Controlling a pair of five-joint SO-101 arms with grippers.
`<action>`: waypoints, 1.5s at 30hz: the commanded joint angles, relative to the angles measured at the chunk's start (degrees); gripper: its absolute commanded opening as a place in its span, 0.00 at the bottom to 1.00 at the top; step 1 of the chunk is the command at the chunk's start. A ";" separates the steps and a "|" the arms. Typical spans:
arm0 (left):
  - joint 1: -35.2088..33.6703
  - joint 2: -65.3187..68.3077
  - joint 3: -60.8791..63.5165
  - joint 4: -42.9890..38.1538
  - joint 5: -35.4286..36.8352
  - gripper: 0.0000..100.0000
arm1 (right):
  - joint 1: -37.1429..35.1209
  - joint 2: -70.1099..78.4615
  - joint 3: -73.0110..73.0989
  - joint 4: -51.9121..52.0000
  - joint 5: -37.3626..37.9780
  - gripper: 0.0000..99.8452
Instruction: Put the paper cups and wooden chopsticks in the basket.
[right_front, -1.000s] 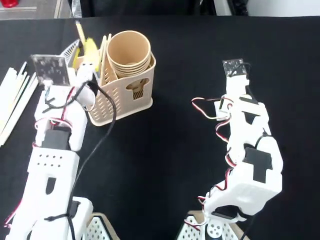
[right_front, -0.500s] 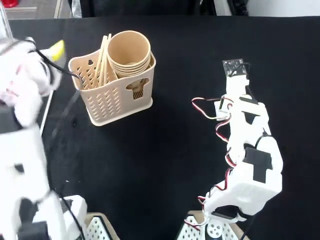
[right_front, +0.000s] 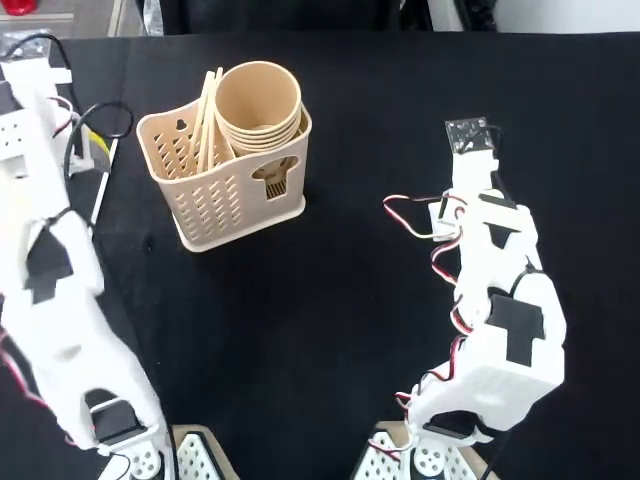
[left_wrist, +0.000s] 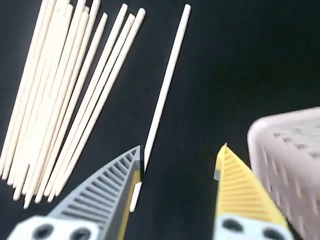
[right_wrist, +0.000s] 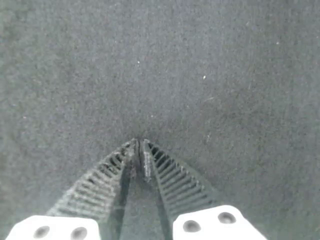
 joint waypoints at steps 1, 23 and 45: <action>-0.04 12.13 -14.20 0.18 -0.62 0.24 | 0.09 -3.12 -0.22 -0.26 0.53 0.01; -0.66 40.09 -45.23 5.45 -4.13 0.03 | 0.09 -3.12 -0.22 -0.09 0.53 0.01; 1.01 -33.93 10.33 3.34 4.75 0.03 | 0.09 -3.03 -0.31 -0.26 0.53 0.01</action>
